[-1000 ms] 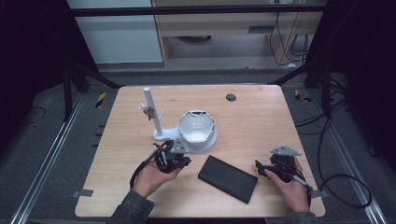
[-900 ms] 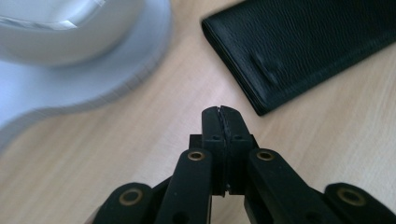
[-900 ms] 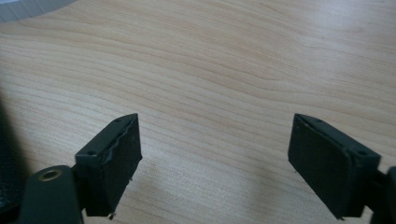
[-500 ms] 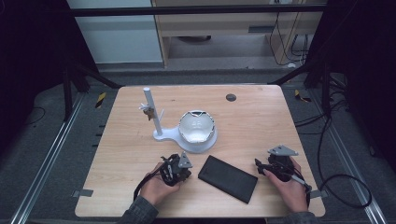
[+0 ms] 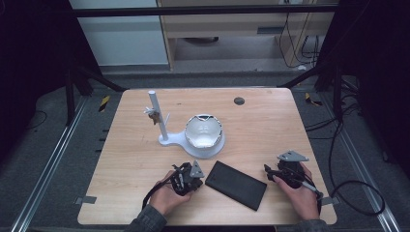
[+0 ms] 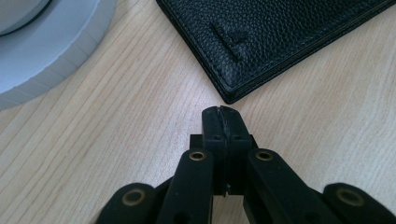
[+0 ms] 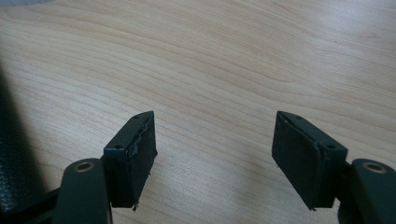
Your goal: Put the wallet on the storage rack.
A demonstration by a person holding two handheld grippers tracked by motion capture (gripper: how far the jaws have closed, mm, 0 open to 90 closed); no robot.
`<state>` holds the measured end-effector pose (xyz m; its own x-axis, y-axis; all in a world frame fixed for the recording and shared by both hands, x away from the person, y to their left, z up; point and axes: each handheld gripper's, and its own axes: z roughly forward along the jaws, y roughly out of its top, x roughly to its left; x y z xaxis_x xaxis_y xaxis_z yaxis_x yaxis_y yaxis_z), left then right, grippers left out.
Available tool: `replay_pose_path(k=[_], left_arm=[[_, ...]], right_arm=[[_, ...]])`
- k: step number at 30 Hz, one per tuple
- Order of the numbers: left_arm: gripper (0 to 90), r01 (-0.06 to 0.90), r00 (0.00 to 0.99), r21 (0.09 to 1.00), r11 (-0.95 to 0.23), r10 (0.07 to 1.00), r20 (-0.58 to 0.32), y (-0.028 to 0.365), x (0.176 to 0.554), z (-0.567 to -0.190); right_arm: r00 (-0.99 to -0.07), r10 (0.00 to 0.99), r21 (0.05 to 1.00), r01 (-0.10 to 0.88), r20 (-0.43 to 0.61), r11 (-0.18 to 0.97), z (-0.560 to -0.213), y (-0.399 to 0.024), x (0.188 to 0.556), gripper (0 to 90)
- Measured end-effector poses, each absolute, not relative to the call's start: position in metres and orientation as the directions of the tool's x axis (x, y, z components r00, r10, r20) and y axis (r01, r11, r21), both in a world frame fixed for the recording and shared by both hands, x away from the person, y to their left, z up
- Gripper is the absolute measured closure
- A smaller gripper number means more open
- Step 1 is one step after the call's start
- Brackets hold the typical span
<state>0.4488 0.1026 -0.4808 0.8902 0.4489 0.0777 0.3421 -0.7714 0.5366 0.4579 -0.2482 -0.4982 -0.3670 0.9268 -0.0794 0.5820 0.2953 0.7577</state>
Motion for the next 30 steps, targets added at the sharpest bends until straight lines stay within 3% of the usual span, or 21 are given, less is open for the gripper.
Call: replay_pose_path(k=[17,24,30], left_arm=[[90.0,0.347,0.881,0.6,-0.721,0.47,0.055,0.102,0.451,-0.476],[90.0,0.379,0.867,0.683,-0.625,0.498,-0.026,0.1,0.459,-0.465],[89.9,0.356,0.877,0.698,-0.622,0.48,-0.019,0.086,0.469,-0.453]], right_arm=[[-0.375,0.925,0.764,0.575,-0.07,0.291,-0.494,-0.247,0.455,29.5],[-0.426,0.903,0.792,0.53,-0.061,0.304,-0.476,-0.235,0.445,27.1],[-0.491,0.868,0.787,0.507,-0.071,0.352,-0.455,-0.22,0.432,22.5]])
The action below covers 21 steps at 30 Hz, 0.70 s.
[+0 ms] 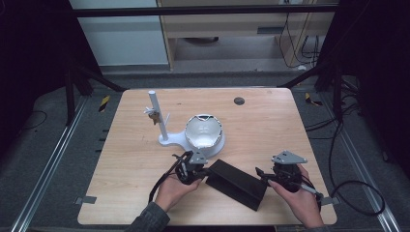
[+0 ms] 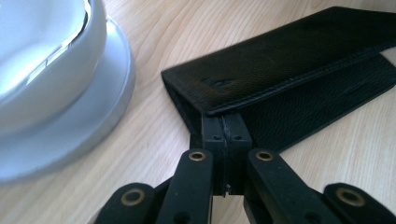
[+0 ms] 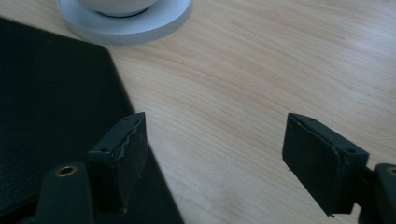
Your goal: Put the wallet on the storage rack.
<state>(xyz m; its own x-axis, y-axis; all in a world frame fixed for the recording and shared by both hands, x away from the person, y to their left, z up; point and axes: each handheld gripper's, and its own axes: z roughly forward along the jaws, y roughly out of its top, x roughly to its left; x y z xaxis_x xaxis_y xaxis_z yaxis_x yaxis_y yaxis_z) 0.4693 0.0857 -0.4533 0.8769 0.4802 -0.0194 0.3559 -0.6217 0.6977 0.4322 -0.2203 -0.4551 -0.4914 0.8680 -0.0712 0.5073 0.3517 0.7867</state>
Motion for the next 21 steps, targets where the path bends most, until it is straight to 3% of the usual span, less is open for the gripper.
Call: replay_pose_path(k=[8,21], left_arm=[[89.0,0.331,0.891,0.653,-0.681,0.453,0.021,0.061,0.488,-0.437],[88.4,0.331,0.899,0.657,-0.677,0.438,-0.001,0.044,0.504,-0.427]], right_arm=[[-0.559,0.826,0.744,0.526,-0.062,0.412,-0.431,-0.208,0.423,17.9],[-0.66,0.748,0.667,0.528,-0.067,0.526,-0.414,-0.185,0.429,21.3]])
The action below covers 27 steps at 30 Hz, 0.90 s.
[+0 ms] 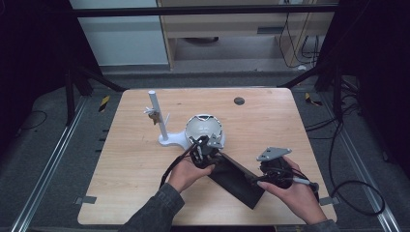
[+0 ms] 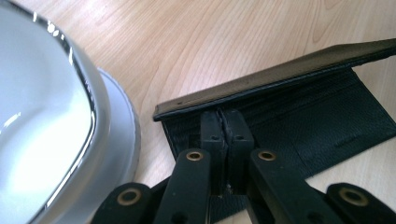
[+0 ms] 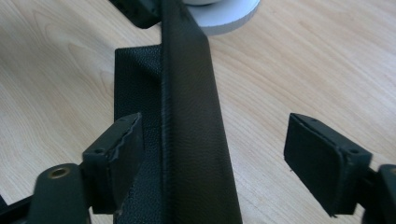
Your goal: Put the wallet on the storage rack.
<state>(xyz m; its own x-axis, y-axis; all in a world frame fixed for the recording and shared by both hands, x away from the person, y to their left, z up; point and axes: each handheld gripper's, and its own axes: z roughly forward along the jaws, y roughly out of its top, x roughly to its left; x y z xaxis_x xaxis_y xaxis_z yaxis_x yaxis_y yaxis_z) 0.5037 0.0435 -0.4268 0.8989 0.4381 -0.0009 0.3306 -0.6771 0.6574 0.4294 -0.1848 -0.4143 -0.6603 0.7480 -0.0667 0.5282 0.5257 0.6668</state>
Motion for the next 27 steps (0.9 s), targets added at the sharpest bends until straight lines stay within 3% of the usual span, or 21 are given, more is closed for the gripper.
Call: replay_pose_path(k=[16,27], left_arm=[[87.8,0.345,0.895,0.656,-0.671,0.447,-0.014,0.028,0.517,-0.426],[87.7,0.347,0.895,0.656,-0.67,0.446,-0.018,0.027,0.518,-0.427]], right_arm=[[-0.688,0.722,0.573,0.563,-0.074,0.595,-0.422,-0.177,0.463,33.9],[-0.694,0.716,0.548,0.573,-0.07,0.609,-0.423,-0.179,0.466,37.6]])
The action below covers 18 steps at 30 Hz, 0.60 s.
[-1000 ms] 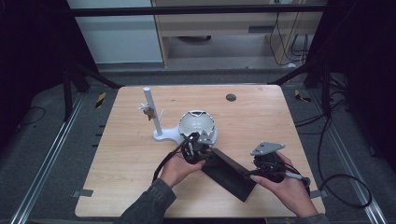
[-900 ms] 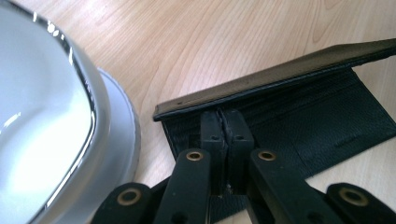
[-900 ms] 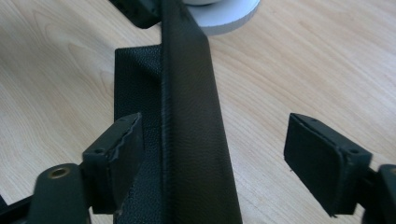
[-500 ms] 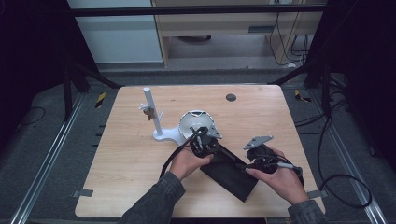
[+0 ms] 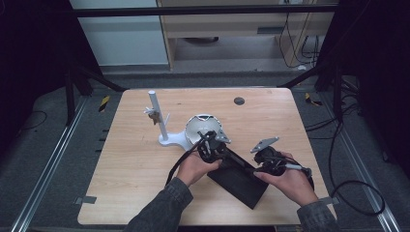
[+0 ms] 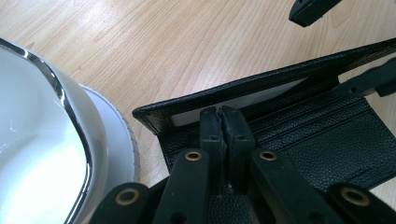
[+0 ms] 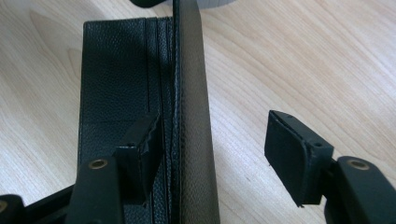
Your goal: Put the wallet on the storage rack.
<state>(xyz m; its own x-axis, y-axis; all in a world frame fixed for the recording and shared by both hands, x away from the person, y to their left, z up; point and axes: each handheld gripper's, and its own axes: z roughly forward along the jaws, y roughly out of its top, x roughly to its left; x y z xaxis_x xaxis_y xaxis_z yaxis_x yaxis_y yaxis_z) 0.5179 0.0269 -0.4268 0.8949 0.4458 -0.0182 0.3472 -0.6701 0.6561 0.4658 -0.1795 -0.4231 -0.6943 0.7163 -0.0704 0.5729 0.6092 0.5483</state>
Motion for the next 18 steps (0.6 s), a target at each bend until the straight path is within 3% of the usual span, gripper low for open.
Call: replay_pose_path(k=[18], left_arm=[[87.5,0.35,0.894,0.657,-0.668,0.448,-0.022,0.026,0.518,-0.426]], right_arm=[[-0.717,0.691,0.469,0.581,-0.091,0.665,-0.433,-0.168,0.471,48.9]])
